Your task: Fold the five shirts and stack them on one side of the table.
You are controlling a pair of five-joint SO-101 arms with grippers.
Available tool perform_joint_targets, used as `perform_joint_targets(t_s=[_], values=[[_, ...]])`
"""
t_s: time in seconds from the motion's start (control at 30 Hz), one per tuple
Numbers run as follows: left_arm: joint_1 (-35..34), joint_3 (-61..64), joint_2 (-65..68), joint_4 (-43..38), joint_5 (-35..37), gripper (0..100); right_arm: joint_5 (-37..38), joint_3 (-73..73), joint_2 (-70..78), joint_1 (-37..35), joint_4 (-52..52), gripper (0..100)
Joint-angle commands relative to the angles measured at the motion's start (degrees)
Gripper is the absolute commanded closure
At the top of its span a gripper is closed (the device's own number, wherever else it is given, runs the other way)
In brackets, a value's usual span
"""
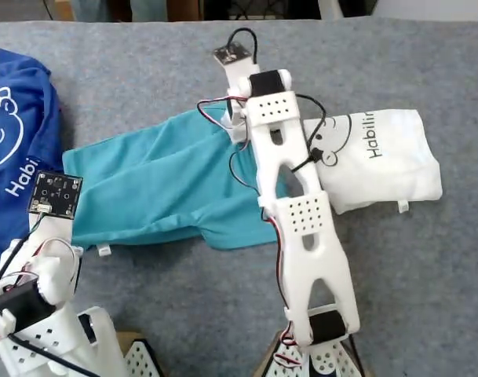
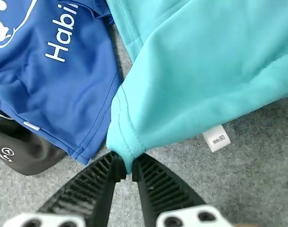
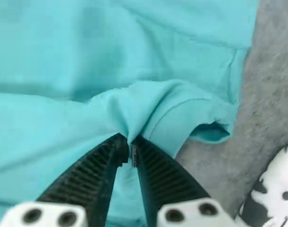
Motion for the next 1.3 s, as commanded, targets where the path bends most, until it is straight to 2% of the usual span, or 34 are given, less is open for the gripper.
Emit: perform_joint_targets(t_s=[0.0, 0.17, 0.27, 0.4, 0.67, 0.77, 1.07, 1.27], values=[[0.04, -0.75, -0.26, -0.35, -0.44, 97, 1.14, -8.57, 1.80, 1.49, -1.49, 94.6], [0.04, -0.75, -0.26, -0.35, -0.35, 97, 0.97, -17.71, 5.05, 1.32, 1.93, 72.0], [0.04, -0.75, -0.26, -0.35, -0.35, 97, 1.49, -16.66, 3.21, 1.41, 3.96, 66.1], [0.04, -0.75, -0.26, -0.35, -0.35, 97, -0.79, -16.57, -0.84, 3.34, 3.96, 70.2], [0.04, -0.75, -0.26, -0.35, -0.35, 97, -4.92, -12.88, -13.32, 6.07, 4.31, 85.8], [0.04, -0.75, -0.26, -0.35, -0.26, 97, -4.92, -1.01, -21.76, 6.24, 4.31, 83.7], [0.04, -0.75, -0.26, -0.35, -0.26, 97, -4.92, 55.16, -54.55, 5.89, 3.78, 81.7], [0.04, -0.75, -0.26, -0.35, -0.26, 97, -5.01, 81.98, -66.51, 5.89, -3.52, 81.5]])
